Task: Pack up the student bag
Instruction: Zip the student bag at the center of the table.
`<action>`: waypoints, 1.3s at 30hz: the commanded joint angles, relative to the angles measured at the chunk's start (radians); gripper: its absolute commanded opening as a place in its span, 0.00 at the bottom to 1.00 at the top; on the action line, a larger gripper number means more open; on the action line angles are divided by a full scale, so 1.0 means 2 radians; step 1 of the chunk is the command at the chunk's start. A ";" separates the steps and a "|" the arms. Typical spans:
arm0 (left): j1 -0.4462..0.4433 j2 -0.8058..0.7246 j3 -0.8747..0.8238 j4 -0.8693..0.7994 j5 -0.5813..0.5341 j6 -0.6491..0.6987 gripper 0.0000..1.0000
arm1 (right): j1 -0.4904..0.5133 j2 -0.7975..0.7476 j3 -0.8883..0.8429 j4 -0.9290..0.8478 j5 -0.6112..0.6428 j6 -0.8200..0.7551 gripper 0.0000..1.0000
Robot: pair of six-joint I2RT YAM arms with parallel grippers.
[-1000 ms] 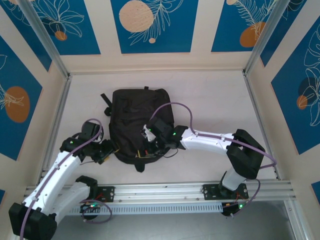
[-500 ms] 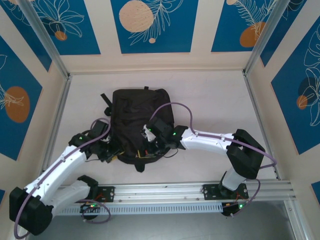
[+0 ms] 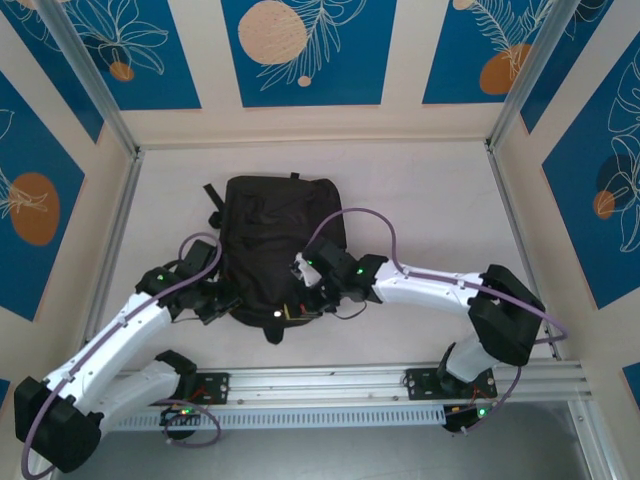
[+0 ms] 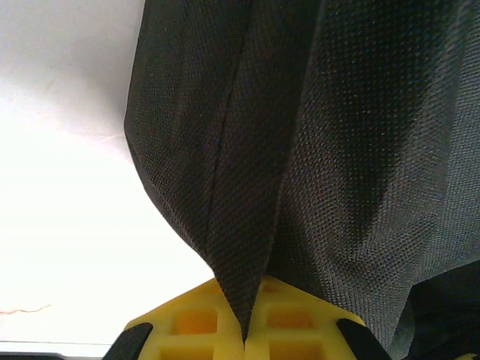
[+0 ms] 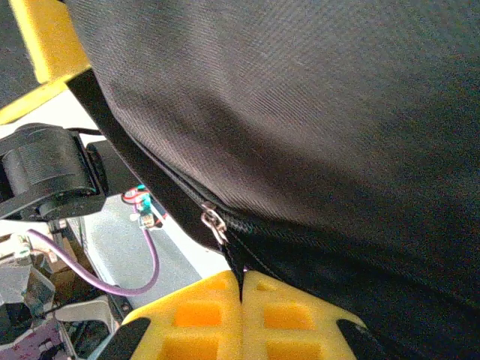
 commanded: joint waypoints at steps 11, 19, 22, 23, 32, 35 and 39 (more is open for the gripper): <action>0.051 0.028 0.028 -0.016 -0.032 0.092 0.00 | -0.063 -0.079 -0.069 -0.055 0.012 -0.026 0.00; 0.122 0.099 0.081 -0.008 -0.003 0.178 0.01 | -0.046 -0.036 -0.059 0.045 -0.012 0.034 0.00; 0.125 0.091 0.073 -0.001 0.017 0.171 0.15 | -0.033 -0.003 -0.030 0.067 -0.018 0.051 0.00; 0.125 0.085 0.067 0.000 0.033 0.164 0.18 | -0.027 0.009 -0.018 0.069 -0.018 0.053 0.00; 0.116 -0.015 0.013 0.003 0.121 0.088 0.46 | -0.010 0.062 0.013 0.096 -0.026 0.066 0.00; 0.096 -0.028 0.000 -0.001 0.115 0.063 0.47 | -0.008 0.065 0.014 0.099 -0.026 0.068 0.00; 0.052 -0.023 -0.014 0.005 0.095 0.026 0.47 | -0.008 0.062 0.012 0.097 -0.023 0.068 0.00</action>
